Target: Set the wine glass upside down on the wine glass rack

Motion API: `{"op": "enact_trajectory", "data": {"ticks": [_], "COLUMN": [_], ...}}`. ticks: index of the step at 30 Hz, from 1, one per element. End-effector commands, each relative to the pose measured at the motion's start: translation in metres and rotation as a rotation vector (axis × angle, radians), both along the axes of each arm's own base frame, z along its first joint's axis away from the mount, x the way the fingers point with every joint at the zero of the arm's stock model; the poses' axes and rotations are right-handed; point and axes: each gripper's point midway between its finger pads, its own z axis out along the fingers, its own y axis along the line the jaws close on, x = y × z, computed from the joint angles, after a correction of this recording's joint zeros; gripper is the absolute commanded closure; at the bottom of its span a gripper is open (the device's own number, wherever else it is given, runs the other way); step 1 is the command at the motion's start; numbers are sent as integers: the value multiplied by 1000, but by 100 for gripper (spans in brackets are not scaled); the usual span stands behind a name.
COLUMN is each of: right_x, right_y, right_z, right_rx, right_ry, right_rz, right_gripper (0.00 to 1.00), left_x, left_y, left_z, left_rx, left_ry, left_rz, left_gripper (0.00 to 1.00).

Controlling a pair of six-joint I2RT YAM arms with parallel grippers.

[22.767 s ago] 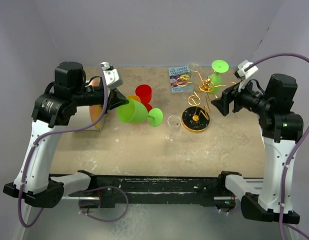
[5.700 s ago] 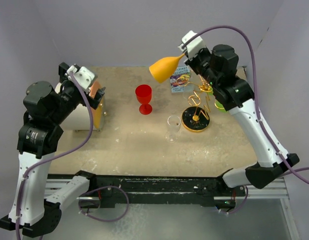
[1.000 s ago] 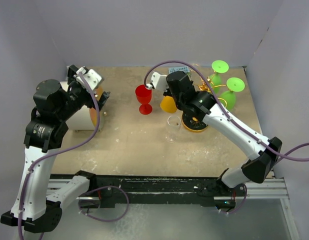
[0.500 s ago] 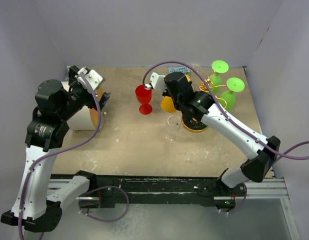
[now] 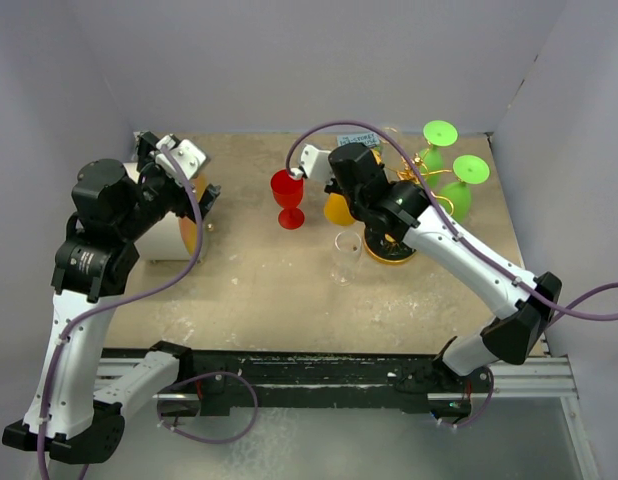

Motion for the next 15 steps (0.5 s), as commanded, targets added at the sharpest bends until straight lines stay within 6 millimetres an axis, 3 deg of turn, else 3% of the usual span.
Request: {"op": "enact_trajectory", "data": {"ticks": [1,15], "right_x": [-2,-5], "right_y": [9,16], "right_z": [14,18], "right_rx": [78,128], "right_ry": [-7,16], "right_rz": [17,37], "right_gripper": [88,81], "left_x": [3,4], "left_y": [3,2], "left_z": [11,8], "left_rx": [-2,1], "left_ry": [-50,-45], "left_rz": [11,8], "left_gripper": [1,1]}}
